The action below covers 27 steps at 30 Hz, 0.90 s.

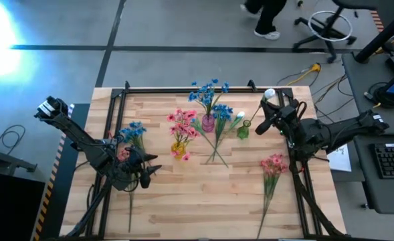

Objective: Sort flowers into vase by color
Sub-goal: Put the bottom white right flower into the green flower vase, then put the bottom left pink flower into the yellow flower vase

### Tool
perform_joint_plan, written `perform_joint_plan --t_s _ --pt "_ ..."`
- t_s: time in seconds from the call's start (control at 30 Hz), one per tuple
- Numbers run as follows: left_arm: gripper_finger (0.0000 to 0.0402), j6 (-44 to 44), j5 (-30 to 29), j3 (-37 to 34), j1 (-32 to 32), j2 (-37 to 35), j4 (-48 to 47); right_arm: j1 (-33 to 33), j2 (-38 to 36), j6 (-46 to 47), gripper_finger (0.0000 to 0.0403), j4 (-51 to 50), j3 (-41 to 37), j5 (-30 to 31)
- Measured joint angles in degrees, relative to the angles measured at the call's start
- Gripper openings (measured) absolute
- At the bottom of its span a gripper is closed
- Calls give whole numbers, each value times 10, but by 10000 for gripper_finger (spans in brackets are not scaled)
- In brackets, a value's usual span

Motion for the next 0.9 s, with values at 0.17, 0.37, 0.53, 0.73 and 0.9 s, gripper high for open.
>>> perform_joint_plan --t_s 0.17,0.37,0.53,0.73,0.9 --pt "217 0 0 0 0 0 0 -4 15 26 13 0 -13 0" --pt "217 0 0 0 0 0 0 -4 34 55 13 -2 -25 -1" --pt "217 0 0 0 0 0 0 -4 43 69 31 -4 -26 -1" --pt "217 -6 0 0 0 0 8 -4 44 85 100 -15 -26 -1" --pt "217 -36 9 0 0 0 8 -4 43 113 158 -56 -26 3"
